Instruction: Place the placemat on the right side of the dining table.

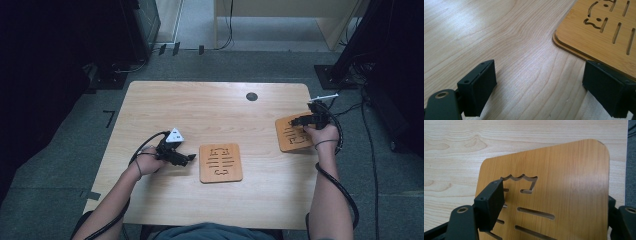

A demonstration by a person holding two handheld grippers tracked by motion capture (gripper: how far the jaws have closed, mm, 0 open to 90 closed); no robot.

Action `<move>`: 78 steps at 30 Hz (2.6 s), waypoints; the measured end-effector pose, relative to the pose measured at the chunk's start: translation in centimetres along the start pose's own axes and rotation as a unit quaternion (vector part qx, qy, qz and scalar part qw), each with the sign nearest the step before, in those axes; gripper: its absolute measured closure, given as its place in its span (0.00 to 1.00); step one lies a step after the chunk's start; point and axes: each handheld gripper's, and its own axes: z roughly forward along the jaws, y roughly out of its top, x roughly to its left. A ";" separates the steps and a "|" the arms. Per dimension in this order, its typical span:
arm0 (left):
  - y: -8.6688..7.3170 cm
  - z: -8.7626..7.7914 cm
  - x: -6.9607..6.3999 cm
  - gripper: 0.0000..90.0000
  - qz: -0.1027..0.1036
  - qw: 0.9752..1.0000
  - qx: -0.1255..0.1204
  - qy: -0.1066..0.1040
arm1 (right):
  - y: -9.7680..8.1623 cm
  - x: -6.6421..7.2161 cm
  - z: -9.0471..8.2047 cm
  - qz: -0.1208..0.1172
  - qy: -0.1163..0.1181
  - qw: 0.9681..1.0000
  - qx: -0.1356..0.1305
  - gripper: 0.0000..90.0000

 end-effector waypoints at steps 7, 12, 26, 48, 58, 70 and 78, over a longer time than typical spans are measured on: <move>0.0 0.0 0.0 0.12 0.000 1.000 0.000 0.000 | 0.1 -0.2 -0.6 0.006 0.004 1.000 0.010 0.35; 0.0 0.0 0.0 0.12 0.000 1.000 0.000 0.000 | 0.2 -0.5 -1.3 0.016 0.009 1.000 0.015 0.41; 0.0 0.0 0.0 0.12 0.000 1.000 0.000 0.000 | 0.4 -0.2 -1.7 0.003 -0.013 1.000 0.022 0.52; 0.0 0.0 0.0 0.12 0.001 1.000 0.000 -0.001 | -1.1 0.7 -0.6 -0.010 -0.002 1.000 0.010 0.32; 0.0 0.0 0.0 0.12 0.001 1.000 0.000 -0.001 | -1.3 1.6 -0.3 -0.022 0.002 1.000 0.012 0.28; -0.1 0.0 0.0 0.12 0.002 1.000 -0.001 -0.001 | -1.8 2.9 -0.3 -0.044 0.017 0.999 0.016 0.25; -0.1 0.0 0.0 0.12 0.002 1.000 -0.001 -0.001 | -2.1 4.4 -0.5 -0.062 0.024 0.998 0.015 0.24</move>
